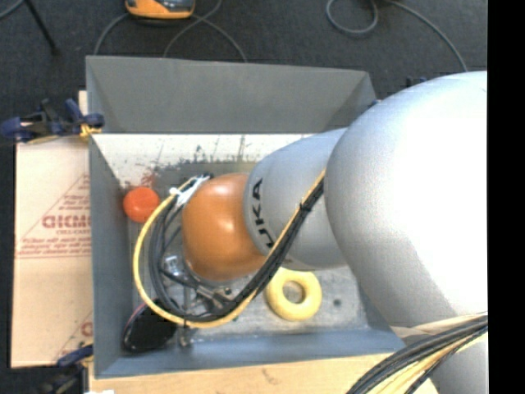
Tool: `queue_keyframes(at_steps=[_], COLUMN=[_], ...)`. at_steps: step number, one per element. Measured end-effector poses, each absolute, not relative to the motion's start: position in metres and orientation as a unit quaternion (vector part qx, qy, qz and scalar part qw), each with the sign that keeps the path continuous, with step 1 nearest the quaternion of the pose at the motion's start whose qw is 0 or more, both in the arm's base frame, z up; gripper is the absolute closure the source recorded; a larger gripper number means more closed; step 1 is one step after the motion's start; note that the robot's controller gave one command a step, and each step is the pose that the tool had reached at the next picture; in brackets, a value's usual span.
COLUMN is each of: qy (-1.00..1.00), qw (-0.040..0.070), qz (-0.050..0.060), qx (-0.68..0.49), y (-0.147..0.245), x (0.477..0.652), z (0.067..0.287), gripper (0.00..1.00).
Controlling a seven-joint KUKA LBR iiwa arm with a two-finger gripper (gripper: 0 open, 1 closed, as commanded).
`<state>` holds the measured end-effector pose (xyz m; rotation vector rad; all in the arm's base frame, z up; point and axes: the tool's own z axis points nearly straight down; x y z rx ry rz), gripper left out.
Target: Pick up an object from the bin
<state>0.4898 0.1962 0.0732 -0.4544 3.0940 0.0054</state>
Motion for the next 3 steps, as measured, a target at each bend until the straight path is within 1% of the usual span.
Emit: queue_keyframes(at_steps=[1,2,3], qy=[0.970,0.902,0.775], qw=[0.002,0.003,0.006], qz=[-0.001,0.000,-0.001], qx=[-0.243,-0.432,-0.632], y=[0.212,0.221,0.225], x=[0.485,0.480,0.485], z=[0.090,0.111,0.092], gripper=[0.00,0.00,1.00])
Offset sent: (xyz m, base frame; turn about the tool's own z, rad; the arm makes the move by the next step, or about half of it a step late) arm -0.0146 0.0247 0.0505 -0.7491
